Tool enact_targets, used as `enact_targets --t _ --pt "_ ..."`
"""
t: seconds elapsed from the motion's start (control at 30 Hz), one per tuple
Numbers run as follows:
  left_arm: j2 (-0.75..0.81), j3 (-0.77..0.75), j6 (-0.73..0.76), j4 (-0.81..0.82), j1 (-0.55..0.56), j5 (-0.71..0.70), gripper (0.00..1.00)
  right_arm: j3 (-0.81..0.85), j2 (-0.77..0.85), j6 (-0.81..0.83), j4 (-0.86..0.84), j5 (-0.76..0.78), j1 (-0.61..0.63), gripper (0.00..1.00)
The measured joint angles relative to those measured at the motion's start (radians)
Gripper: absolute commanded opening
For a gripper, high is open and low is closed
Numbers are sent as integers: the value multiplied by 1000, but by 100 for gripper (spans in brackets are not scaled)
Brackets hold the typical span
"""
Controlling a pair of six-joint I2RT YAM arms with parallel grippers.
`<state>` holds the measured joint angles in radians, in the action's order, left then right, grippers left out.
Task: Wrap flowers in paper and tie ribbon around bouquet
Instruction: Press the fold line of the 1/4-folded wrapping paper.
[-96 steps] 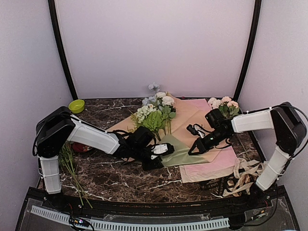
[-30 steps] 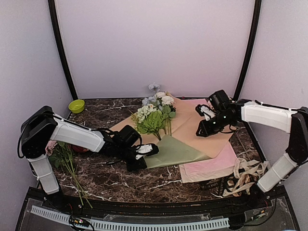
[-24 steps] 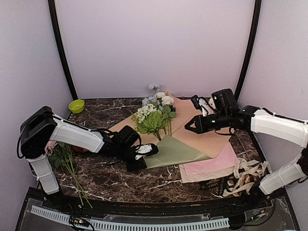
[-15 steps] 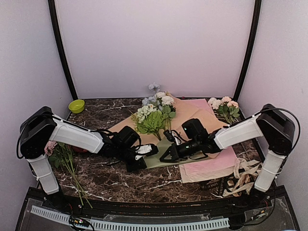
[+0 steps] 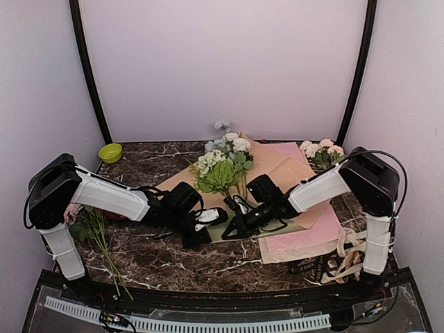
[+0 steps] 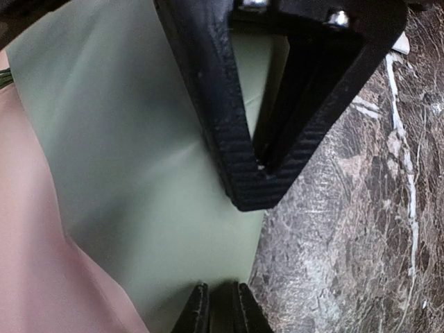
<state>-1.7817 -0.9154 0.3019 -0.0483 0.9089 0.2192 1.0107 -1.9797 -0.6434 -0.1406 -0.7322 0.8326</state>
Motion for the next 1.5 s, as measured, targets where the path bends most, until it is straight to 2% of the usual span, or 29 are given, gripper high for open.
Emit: enact_targets --t 0.47,1.03,1.5 --pt "0 -10 2 -26 2 2 12 33 21 94 247 87 -50 0" --pt "0 -18 21 -55 8 10 12 -111 181 150 377 156 -127 0" --pt "0 -18 27 -56 10 10 12 -158 259 175 482 206 -217 0"
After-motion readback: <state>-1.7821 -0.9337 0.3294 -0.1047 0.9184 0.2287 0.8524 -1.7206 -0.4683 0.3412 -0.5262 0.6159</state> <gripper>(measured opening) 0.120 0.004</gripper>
